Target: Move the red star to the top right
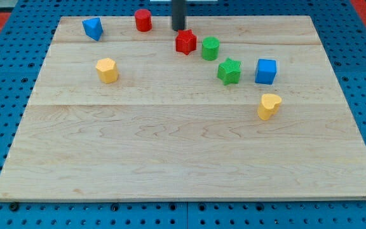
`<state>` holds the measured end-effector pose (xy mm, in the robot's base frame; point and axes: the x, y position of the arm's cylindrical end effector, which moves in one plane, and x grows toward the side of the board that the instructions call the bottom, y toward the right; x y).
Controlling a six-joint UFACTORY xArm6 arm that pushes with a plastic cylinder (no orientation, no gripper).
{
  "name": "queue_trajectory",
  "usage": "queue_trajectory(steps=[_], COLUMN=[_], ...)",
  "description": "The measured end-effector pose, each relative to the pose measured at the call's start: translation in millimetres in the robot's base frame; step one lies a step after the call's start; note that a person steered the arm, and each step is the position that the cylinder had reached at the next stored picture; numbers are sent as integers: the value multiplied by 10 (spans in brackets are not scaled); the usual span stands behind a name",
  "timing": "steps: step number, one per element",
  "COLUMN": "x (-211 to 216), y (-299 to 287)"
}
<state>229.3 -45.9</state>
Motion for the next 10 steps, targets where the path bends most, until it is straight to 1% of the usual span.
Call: queue_trajectory(steps=[1, 2, 3, 4, 5, 6, 7, 8, 9, 10], x=[583, 305, -167, -146, 115, 207, 86, 263, 668, 541], y=[-136, 356, 1049, 616, 324, 1085, 1751, 1616, 1512, 1940])
